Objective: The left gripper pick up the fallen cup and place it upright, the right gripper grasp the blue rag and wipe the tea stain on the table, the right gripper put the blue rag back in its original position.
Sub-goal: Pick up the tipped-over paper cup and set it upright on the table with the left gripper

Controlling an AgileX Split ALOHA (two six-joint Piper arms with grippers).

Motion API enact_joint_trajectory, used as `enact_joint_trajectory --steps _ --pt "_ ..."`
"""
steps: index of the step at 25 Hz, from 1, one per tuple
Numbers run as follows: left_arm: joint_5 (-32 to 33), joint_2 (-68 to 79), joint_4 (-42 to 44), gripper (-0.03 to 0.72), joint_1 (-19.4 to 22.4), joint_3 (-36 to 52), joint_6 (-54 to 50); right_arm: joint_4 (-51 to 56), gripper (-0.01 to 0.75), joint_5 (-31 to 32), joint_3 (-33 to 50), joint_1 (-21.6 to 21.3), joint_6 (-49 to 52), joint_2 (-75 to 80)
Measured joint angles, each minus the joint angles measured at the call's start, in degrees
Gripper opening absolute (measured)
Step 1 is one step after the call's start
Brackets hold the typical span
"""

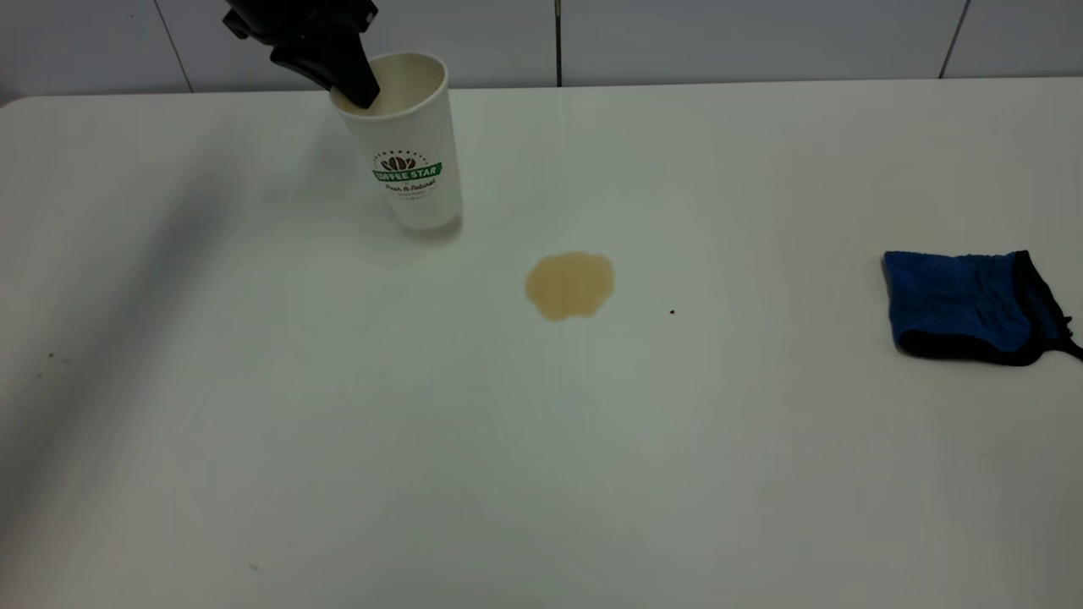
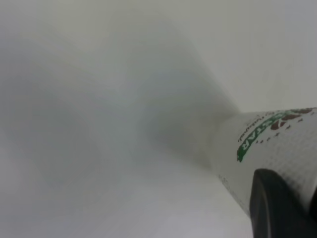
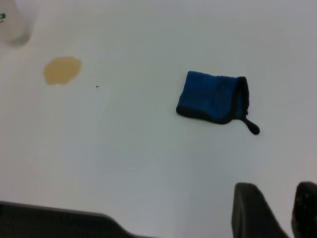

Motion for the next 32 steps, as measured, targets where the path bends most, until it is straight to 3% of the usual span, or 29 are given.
enact_joint_trajectory --steps 17,20,28,32 --pt "-1.5 1.3 2.7 0.157 -1.4 0.0 0.1 0.0 0.238 0.0 0.0 0.0 0.0 0.0" --pt "-1.2 1.4 2.5 0.24 -1.4 0.0 0.1 0.0 0.238 0.0 0.0 0.0 0.0 0.0" --pt "1.8 -0.7 2.5 0.601 -1.2 0.0 -0.3 0.0 0.238 0.0 0.0 0.0 0.0 0.0" --pt "6.0 -6.0 4.0 0.631 -1.1 -0.6 -1.3 0.0 0.238 0.0 0.0 0.0 0.0 0.0"
